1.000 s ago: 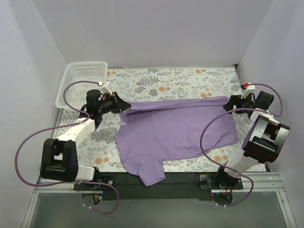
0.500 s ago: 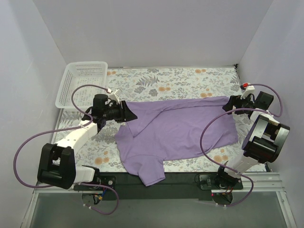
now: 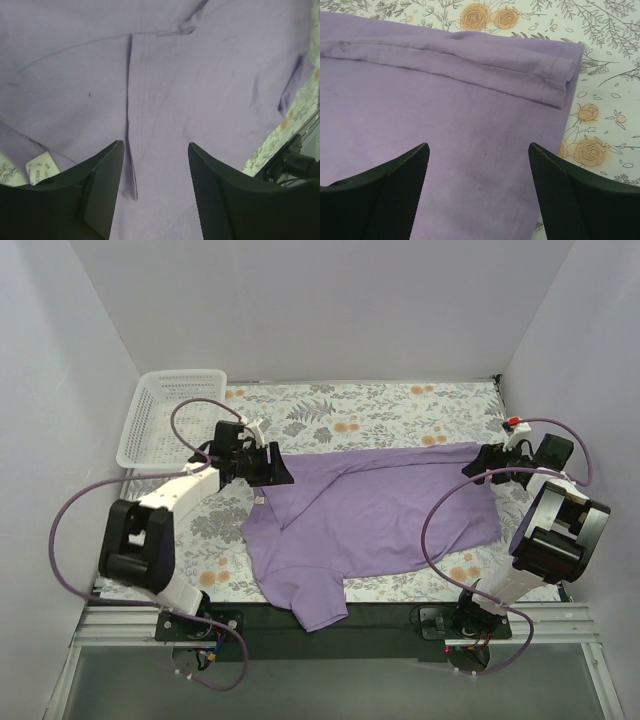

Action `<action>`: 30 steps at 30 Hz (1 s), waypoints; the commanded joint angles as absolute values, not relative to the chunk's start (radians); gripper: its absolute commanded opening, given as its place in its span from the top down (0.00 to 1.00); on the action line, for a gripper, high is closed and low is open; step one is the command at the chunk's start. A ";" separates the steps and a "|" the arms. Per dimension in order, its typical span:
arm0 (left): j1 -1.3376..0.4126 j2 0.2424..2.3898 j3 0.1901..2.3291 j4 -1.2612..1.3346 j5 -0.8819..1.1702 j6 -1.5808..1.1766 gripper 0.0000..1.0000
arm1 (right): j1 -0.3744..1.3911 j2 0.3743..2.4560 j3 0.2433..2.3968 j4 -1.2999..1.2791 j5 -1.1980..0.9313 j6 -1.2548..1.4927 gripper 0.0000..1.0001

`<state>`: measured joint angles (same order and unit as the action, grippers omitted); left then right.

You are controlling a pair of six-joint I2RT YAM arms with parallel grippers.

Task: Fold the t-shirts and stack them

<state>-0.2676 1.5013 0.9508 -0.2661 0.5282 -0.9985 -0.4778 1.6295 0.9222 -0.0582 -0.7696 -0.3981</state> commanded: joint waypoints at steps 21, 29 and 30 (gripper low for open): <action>-0.393 1.890 1.250 -0.387 0.439 -0.940 0.53 | -0.460 1.678 1.032 -0.196 -0.821 -0.425 0.15; -0.407 1.911 1.252 -0.403 0.439 -0.934 0.55 | -0.460 1.664 1.014 -0.198 -0.821 -0.423 0.15; -0.408 1.910 1.249 -0.405 0.437 -0.934 0.55 | -0.460 1.666 1.014 -0.198 -0.821 -0.423 0.15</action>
<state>-0.4023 1.9228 1.2263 -0.3923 0.4507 -0.9527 -0.4625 1.6768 0.9985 -0.1860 -0.8074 -0.4225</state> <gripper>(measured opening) 0.454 0.854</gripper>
